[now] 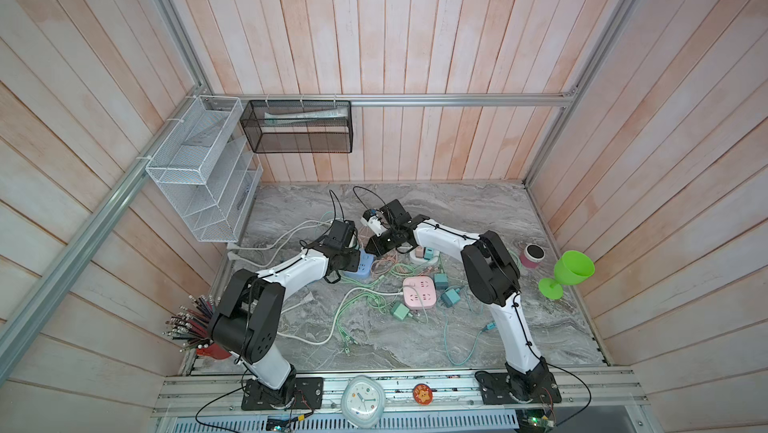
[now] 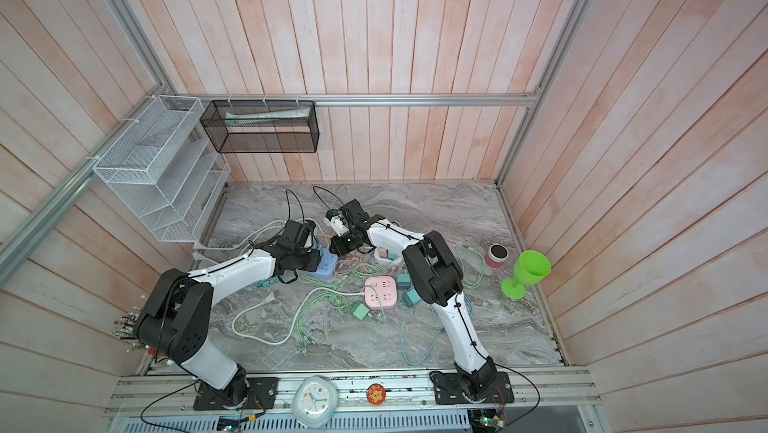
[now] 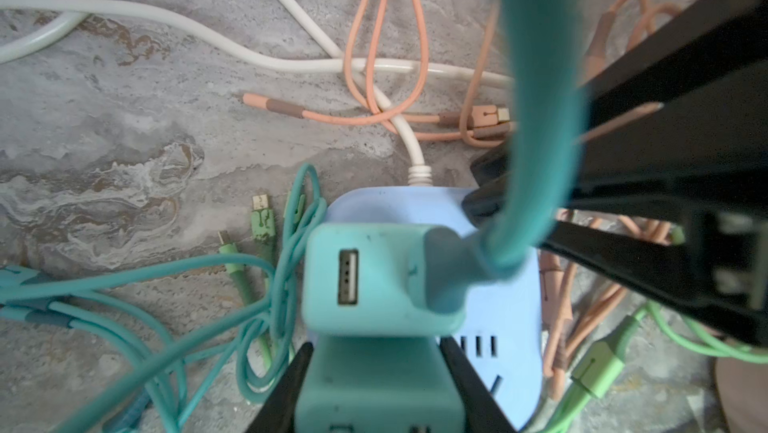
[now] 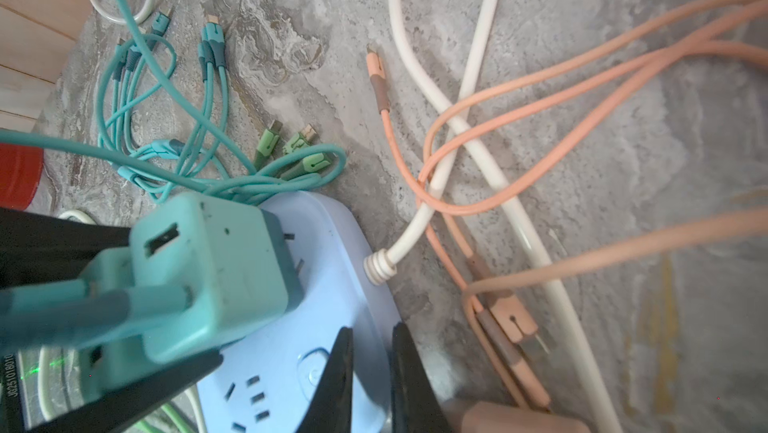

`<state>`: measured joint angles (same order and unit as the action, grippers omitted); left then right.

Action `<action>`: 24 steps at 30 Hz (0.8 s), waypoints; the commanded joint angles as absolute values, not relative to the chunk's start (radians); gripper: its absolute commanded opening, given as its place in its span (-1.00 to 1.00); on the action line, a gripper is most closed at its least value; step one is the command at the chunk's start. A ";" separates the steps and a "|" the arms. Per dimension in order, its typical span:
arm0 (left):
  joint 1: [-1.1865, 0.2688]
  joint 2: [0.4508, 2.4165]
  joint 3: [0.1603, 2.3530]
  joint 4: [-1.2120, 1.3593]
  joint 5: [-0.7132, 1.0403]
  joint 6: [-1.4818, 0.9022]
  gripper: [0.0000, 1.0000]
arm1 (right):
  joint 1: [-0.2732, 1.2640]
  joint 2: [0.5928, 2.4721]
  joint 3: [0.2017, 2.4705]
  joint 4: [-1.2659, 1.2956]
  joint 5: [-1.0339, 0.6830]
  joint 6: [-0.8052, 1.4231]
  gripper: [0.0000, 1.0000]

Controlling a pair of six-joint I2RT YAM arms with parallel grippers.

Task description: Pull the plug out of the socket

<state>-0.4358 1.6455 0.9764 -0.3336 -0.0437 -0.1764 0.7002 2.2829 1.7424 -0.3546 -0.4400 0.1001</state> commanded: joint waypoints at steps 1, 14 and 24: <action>-0.463 1.606 1.023 -0.254 -0.031 -0.206 -0.64 | 0.730 2.337 1.677 -0.478 -0.352 0.075 -0.73; -0.526 1.635 1.034 -0.240 -0.126 -0.224 -0.75 | 0.747 2.341 1.653 -0.486 -0.326 0.075 -0.75; -0.462 1.550 0.989 -0.234 -0.043 -0.245 -0.81 | 0.747 2.338 1.610 -0.482 -0.296 0.080 -0.77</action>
